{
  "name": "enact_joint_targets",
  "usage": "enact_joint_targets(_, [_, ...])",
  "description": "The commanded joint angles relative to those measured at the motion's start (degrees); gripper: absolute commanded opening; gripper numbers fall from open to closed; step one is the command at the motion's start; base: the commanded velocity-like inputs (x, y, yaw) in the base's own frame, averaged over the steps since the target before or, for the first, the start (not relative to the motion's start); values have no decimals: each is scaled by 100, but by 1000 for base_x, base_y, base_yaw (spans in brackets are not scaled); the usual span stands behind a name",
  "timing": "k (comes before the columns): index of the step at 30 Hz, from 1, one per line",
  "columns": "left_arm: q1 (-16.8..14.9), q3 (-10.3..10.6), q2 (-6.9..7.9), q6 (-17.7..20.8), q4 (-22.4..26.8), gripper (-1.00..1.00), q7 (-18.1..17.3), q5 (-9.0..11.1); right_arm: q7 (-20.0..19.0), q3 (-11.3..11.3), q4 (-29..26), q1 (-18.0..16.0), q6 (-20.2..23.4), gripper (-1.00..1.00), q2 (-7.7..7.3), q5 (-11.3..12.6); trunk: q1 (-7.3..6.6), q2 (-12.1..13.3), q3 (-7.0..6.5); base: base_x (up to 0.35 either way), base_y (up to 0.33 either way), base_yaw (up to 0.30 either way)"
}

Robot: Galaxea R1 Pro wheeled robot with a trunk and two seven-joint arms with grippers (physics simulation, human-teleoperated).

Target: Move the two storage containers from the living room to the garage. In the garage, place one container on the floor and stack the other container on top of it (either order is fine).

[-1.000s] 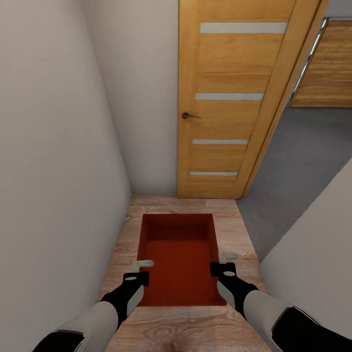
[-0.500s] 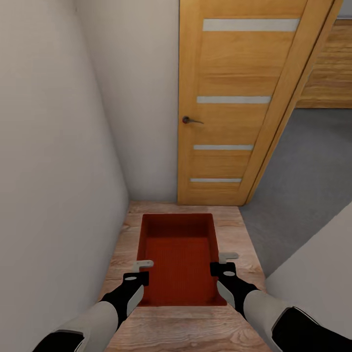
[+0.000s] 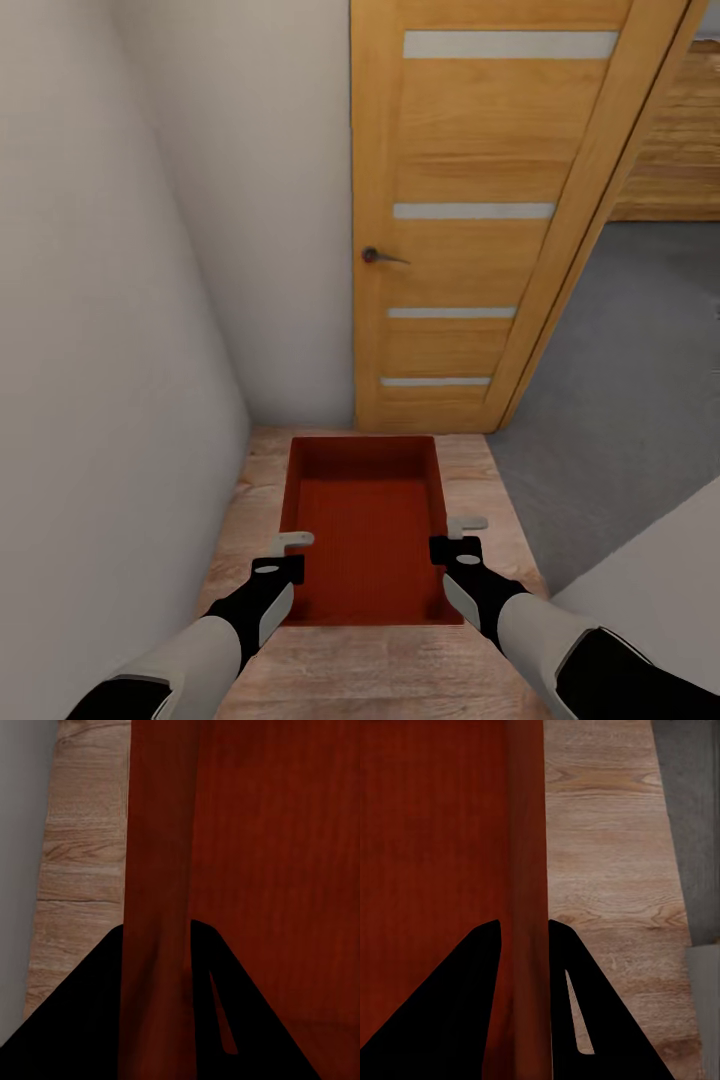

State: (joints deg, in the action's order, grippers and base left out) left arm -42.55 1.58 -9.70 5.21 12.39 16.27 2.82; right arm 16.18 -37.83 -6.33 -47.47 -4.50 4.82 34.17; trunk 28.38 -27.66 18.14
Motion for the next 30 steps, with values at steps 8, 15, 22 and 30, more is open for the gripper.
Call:
enact_joint_targets(8, [1, 65, 34, 42, 48, -100, 96, -115, 35, 74, 167, -8, -42, -100, -8, 125, 5, -8, 8, 159, 0, -196])
enact_joint_targets(15, [1, 71, 38, 42, 54, -100, 95, -115, 35, 74, 167, -8, -42, -100, -8, 125, 5, -8, 8, 9, 0, -138])
enact_joint_targets(22, [1, 71, 38, 42, 54, -100, 96, -115, 35, 74, 167, -8, -41, -100, -8, 125, 5, -8, 8, 0, 0, -10])
enact_joint_targets(30, [1, 71, 38, 42, 53, -100, 97, -115, 35, 77, 167, -8, -35, -100, -16, 125, 5, -8, 8, 0, 0, 0])
